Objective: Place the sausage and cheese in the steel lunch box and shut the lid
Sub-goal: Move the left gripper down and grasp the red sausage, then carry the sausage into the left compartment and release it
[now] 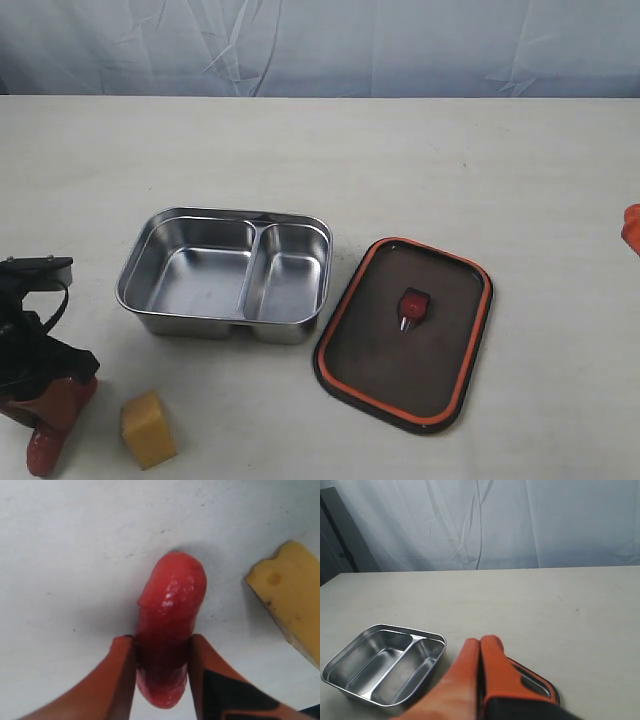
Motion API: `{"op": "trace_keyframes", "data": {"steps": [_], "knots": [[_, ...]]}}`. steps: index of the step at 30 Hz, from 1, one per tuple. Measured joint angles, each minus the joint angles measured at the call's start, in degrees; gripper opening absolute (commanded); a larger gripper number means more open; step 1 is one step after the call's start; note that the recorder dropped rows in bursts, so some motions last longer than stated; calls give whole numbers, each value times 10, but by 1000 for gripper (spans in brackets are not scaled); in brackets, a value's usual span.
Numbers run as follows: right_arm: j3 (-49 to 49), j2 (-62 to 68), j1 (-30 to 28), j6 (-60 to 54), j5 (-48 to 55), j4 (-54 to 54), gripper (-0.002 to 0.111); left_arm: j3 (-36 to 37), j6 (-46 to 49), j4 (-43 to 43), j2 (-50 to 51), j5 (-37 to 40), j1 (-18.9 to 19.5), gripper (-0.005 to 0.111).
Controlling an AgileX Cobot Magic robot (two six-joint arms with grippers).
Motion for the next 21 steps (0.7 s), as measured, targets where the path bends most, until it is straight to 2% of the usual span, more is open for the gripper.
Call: {"op": "trace_keyframes", "data": {"steps": [21], "knots": [[0, 0, 0, 0, 0, 0, -1, -2, -9, 18, -101, 16, 0, 0]]}}
